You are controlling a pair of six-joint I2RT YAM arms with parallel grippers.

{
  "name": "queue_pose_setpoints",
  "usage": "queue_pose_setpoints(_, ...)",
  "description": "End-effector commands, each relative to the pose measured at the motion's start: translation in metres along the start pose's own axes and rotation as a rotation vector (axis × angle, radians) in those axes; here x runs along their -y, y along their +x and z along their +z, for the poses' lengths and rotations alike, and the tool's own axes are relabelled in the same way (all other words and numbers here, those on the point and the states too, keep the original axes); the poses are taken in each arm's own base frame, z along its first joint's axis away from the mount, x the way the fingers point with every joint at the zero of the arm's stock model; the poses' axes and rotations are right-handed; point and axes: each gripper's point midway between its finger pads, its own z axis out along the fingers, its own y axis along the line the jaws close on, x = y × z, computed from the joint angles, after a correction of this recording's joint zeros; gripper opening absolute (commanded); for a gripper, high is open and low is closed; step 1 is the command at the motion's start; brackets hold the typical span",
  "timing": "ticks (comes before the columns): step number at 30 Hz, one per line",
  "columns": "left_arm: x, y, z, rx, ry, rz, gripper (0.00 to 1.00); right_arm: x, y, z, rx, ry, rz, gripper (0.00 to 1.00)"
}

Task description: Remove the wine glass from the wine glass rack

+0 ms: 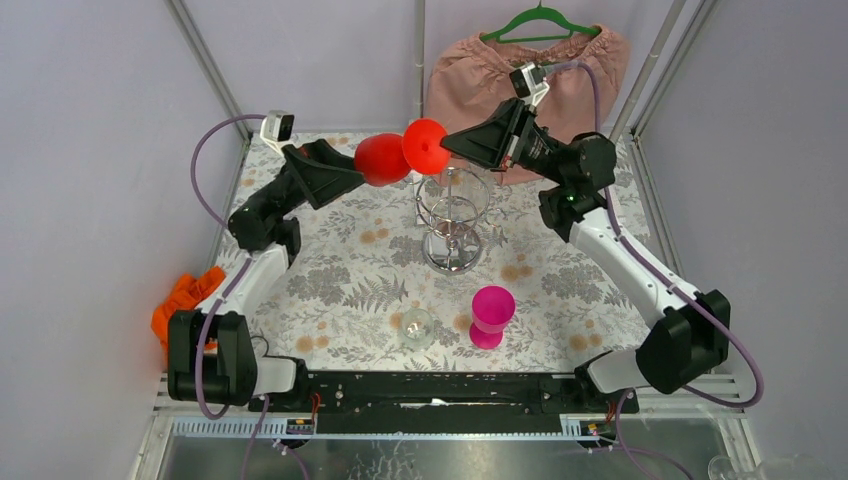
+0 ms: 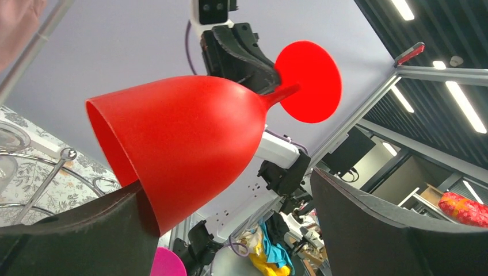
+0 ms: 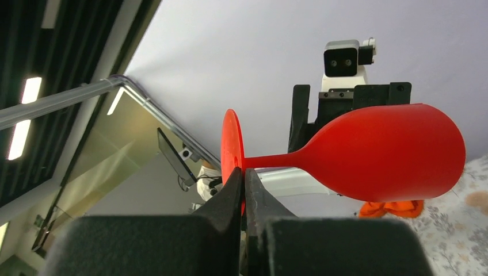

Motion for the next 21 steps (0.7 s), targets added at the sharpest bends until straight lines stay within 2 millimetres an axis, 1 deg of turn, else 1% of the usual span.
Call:
queue_pose_setpoints(1,0.034,0.013,-0.001,-0.029,0.083,0.102,0.96,-0.033,0.003,-0.005,0.030,-0.182,-0.051,0.00)
queue_pose_setpoints(7,0.052,0.018,-0.003,-0.025,0.107,0.121,0.76,-0.020,0.012,-0.017,0.046,-0.232,0.022,0.00)
queue_pose_setpoints(14,0.068,0.022,-0.004,-0.029,0.130,0.142,0.51,-0.007,0.014,-0.016,0.037,-0.238,0.063,0.00)
queue_pose_setpoints(21,0.074,0.023,-0.004,-0.029,0.139,0.144,0.44,0.001,0.017,-0.015,0.025,-0.232,0.079,0.00)
